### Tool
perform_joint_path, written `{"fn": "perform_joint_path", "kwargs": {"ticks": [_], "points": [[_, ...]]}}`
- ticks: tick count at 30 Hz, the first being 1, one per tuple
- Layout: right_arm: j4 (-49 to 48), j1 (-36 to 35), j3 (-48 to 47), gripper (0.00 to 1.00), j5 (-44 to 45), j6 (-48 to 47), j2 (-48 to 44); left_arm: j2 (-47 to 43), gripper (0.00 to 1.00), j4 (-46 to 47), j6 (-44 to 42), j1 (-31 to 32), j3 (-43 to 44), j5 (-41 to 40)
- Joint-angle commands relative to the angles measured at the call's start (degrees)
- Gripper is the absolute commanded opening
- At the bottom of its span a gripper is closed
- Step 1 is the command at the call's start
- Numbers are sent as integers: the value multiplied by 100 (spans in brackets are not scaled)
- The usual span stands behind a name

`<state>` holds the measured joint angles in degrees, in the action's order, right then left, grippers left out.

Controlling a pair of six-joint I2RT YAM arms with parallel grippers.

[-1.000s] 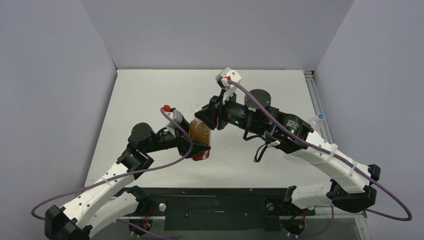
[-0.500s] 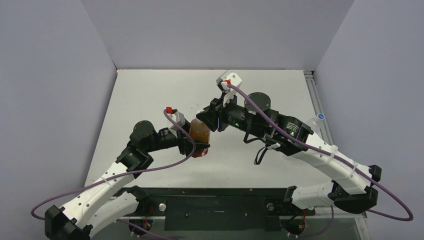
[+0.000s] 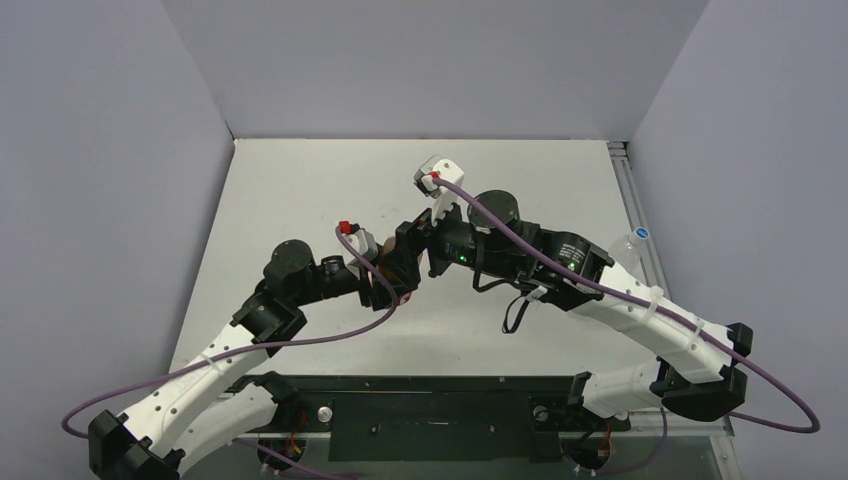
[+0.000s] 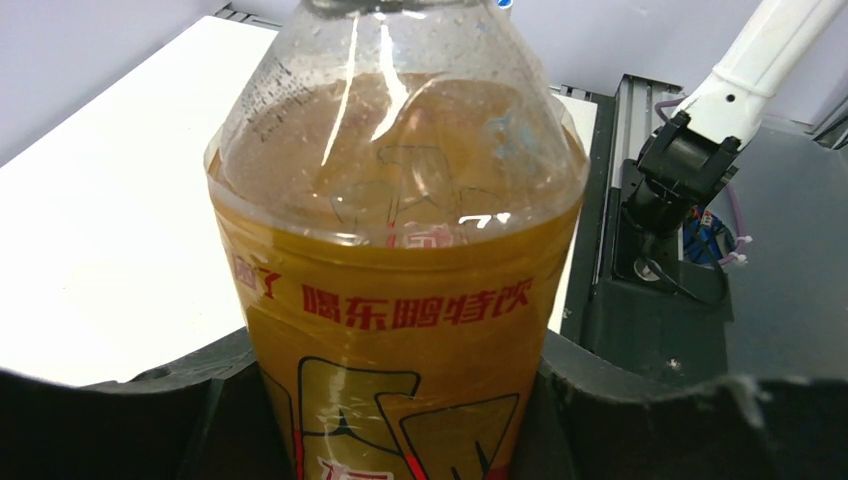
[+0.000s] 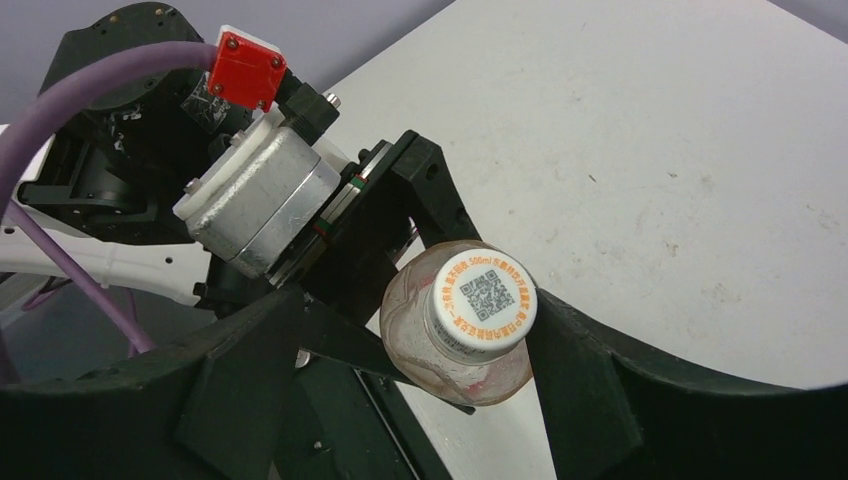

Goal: Screw on the bottle caps
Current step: Screw the bottle cap onto the plastic bottle.

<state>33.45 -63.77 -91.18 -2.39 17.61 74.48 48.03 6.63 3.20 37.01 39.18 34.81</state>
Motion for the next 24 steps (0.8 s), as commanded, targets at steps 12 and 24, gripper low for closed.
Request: {"fn": "perform_joint_path", "kwargs": {"ticks": [12,24], "points": [[1294,629,-1010,77,-737,349,9,-249,0,-511,-1052,463,145,-576],[2118,643,-1434,70,-611,627,120,-205,0,-962,-1357,841,143,-1026]]}}
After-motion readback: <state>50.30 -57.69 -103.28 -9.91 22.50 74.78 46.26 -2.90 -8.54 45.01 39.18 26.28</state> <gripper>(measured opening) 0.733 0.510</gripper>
